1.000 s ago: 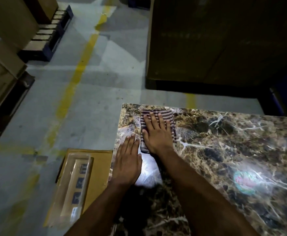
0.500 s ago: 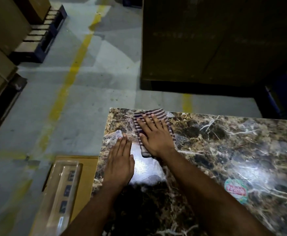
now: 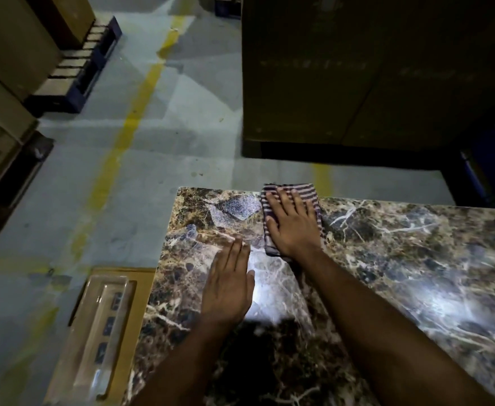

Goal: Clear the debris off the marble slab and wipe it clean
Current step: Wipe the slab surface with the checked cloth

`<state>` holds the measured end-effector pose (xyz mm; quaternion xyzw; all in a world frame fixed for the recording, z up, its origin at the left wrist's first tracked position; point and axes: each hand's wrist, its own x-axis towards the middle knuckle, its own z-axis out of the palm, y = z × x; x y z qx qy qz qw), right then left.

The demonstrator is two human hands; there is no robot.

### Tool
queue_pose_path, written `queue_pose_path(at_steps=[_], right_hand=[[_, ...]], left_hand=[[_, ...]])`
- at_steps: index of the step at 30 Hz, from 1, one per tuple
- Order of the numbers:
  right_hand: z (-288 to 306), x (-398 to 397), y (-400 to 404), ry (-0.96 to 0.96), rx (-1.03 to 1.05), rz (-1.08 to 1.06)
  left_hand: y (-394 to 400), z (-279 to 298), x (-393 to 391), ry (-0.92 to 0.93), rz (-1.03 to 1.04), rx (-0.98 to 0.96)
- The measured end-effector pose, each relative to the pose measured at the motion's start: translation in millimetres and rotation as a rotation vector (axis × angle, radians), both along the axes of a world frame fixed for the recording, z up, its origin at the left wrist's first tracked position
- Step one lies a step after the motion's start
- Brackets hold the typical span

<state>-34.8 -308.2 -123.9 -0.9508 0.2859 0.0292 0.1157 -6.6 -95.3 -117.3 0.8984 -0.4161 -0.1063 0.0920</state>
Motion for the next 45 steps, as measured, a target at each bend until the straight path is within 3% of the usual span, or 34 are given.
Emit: queue_pose_path(at_steps=[3,6,9,12,17,22,27,30,33,36,39,45], right_hand=[[1.2,11.2,22.6,-0.026,-0.011,0.062],[-2.4,-34.7,26.8,-0.002,-0.01,0.146],[-1.9,-60.5,7.8,0.006,-0.017,0.037],[2.0,-36.9,21.3,-0.001,0.003,-0.05],[1.6,-65.2,72.0,0.008,0.002,0.108],[3.5,-95.3,77.9,0.009,0.027,-0.105],[7.2,-123.3,137.0,0.035,0.034,0.106],[4.4,-160.1,132.1,0.033,0.024,0.039],[5.7,-146.8,136.2,0.016,0.025,-0.072],[6.2,-137.8,167.6,0.015,0.041,-0.02],[4.9,-176.4,186.2,0.023,0.019,0.034],[4.3,-171.1,191.1,0.012,0.011,-0.1]], left_hand=[[-0.5,-1.9,-7.3,-0.036,0.016,0.012],[7.2,-2.4,-15.5,-0.024,0.022,0.009],[16.6,0.1,-21.6,-0.016,0.019,-0.001],[25.5,0.2,-26.4,-0.002,0.012,-0.006],[45.8,-4.6,-40.5,0.018,-0.002,-0.024],[71.7,-6.0,-59.7,-0.008,-0.029,-0.007],[97.4,-5.0,-81.0,-0.006,-0.023,-0.016],[109.8,-5.6,-91.9,-0.005,-0.029,0.004],[117.7,-6.1,-97.1,0.013,-0.032,0.007],[122.5,-6.8,-102.9,0.024,-0.043,0.03],[132.6,-6.9,-109.6,0.018,-0.04,0.039],[147.9,-3.6,-124.2,-0.024,-0.042,0.039]])
